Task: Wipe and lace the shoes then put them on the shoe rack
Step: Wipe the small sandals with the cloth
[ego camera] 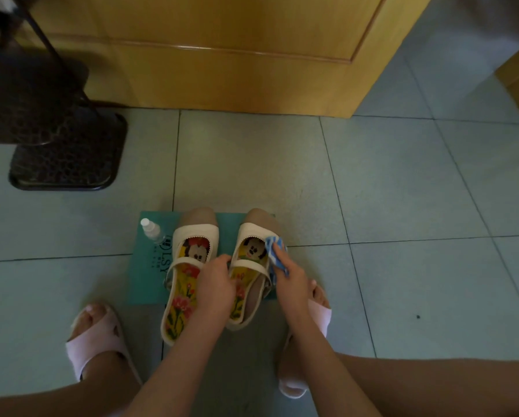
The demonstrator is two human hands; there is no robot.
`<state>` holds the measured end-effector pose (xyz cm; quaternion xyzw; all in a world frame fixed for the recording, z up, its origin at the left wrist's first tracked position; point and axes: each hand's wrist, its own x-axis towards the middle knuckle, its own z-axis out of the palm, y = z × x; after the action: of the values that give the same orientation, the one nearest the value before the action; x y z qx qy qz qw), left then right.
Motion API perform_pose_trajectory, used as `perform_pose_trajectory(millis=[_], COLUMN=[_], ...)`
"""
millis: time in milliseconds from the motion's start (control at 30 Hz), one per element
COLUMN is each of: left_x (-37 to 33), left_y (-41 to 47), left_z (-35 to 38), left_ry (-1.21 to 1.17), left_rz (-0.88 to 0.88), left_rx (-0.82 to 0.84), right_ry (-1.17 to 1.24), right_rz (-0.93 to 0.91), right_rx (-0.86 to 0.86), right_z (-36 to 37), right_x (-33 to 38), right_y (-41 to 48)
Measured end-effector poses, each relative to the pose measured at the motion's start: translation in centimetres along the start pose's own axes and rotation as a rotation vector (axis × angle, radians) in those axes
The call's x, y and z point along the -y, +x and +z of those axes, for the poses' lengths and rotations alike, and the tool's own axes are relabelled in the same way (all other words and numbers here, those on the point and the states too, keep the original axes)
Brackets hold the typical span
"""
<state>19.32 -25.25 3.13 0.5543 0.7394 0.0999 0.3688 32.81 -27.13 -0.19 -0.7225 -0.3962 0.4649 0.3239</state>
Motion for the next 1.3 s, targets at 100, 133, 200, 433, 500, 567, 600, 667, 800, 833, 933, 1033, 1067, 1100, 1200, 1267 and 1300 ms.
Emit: perform_pose_trajectory(millis=[100,133,200,433,500,567,600,667,800,833,933,1033,1067,1100,1200,1267,1300], left_x=[0.2,0.1,0.0,-0.2,-0.1,-0.1,-0.1,-0.3,-0.8,-0.8,-0.5,-0.2,-0.2,-0.2,-0.7,-0.9,-0.9], left_y=[-0.1,-0.1,-0.3,-0.3,-0.2,-0.3,-0.4,-0.7,-0.5,-0.4,-0.2,-0.4,-0.5,-0.6,-0.6,-0.5,-0.5], left_z=[-0.2,-0.2,-0.4,-0.3,-0.3,-0.5,-0.6,-0.8,-1.0,-1.0,-1.0,-1.0,-0.9,-0.9,-0.8,-0.8,-0.8], left_ry=[-0.089,-0.126,-0.179,-0.436,-0.517,-0.624,-0.665,-0.737,-0.849,-0.865,-0.895,-0.933,-0.946,-0.964,-1.000,-1.010,-1.016], left_rz=[0.002,-0.003,-0.013,-0.194,-0.252,-0.305,-0.325,-0.357,-0.417,-0.426,-0.438,-0.455,-0.462,-0.468,-0.489,-0.495,-0.498], left_rx=[0.004,0.005,0.014,0.059,0.071,0.087,0.094,0.104,0.126,0.123,0.123,0.133,0.138,0.147,0.152,0.147,0.148], right_ry=[0.010,0.010,0.003,-0.109,-0.262,-0.454,-0.509,-0.584,-0.484,-0.484,-0.281,-0.185,-0.201,-0.183,-0.126,-0.185,-0.166], right_rz=[0.017,0.016,0.004,-0.006,-0.013,0.032,0.018,-0.024,-0.072,-0.037,-0.021,-0.102,-0.116,-0.122,-0.126,-0.132,-0.152], right_rx=[0.020,0.028,0.044,0.107,0.083,0.071,0.062,0.046,-0.019,-0.071,-0.081,0.052,0.058,0.027,-0.055,-0.058,-0.026], right_z=[-0.3,-0.4,-0.6,-1.6,-1.5,-1.4,-1.4,-1.3,-1.9,-2.1,-1.7,-1.7,-1.8,-1.7,-1.9,-1.7,-1.9], right_x=[0.6,0.6,1.0,0.6,-1.6,-5.6,-6.8,-6.7,-3.2,-2.9,-1.4,0.8,0.7,-0.6,-0.2,-0.3,0.4], right_y=[-0.3,-0.2,0.0,-0.8,-1.1,-0.2,-0.1,-0.9,-4.0,-4.5,-6.2,-8.8,-8.9,-8.3,-10.1,-10.5,-10.8])
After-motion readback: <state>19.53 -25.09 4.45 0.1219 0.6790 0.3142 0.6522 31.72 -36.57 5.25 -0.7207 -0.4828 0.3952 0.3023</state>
